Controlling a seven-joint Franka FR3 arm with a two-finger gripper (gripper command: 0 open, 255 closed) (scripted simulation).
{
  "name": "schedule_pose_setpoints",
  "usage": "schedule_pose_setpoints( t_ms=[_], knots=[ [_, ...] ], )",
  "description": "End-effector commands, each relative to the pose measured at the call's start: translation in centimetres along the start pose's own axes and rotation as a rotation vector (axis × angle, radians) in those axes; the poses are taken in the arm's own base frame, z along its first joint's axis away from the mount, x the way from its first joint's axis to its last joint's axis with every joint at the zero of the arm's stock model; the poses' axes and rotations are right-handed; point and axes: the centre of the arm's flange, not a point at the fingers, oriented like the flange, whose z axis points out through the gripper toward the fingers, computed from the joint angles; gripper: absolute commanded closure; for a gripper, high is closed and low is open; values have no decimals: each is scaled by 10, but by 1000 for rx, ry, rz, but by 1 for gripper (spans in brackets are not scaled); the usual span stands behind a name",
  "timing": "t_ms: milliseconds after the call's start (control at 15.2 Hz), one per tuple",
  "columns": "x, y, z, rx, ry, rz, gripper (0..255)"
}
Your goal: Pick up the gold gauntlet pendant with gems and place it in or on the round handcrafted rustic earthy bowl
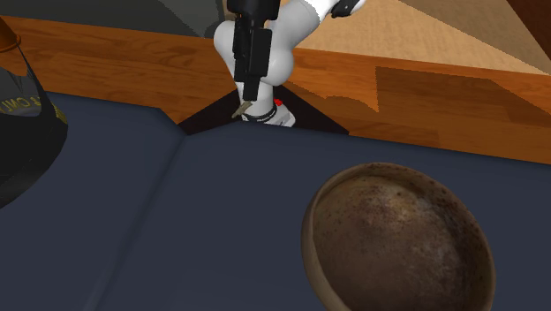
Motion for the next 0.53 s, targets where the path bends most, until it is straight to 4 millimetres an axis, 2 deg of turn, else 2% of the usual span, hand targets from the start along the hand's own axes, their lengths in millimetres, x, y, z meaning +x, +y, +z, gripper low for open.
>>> schedule_pose_setpoints(
  t_ms=[0, 462],
  knots=[
    [0, -1, 10, 1, 1, 1, 0],
    [0, -1, 13, 1, 1, 1, 0]
  ],
)
